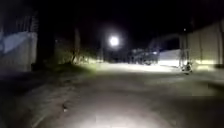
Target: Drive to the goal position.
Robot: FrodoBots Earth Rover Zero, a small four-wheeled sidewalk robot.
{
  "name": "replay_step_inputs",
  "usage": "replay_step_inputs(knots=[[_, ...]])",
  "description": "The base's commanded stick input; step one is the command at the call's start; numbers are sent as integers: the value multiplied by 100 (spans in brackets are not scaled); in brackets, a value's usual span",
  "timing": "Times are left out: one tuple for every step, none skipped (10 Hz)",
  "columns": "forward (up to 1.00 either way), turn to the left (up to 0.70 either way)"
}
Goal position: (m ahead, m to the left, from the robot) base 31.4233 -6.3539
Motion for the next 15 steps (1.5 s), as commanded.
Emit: replay_step_inputs(knots=[[100, -24], [100, -10], [100, 0], [100, 0], [100, 0], [100, 0], [100, 0], [100, 0], [100, 0], [100, 0], [100, 0], [100, 0], [100, 0], [100, 0], [100, 0]])
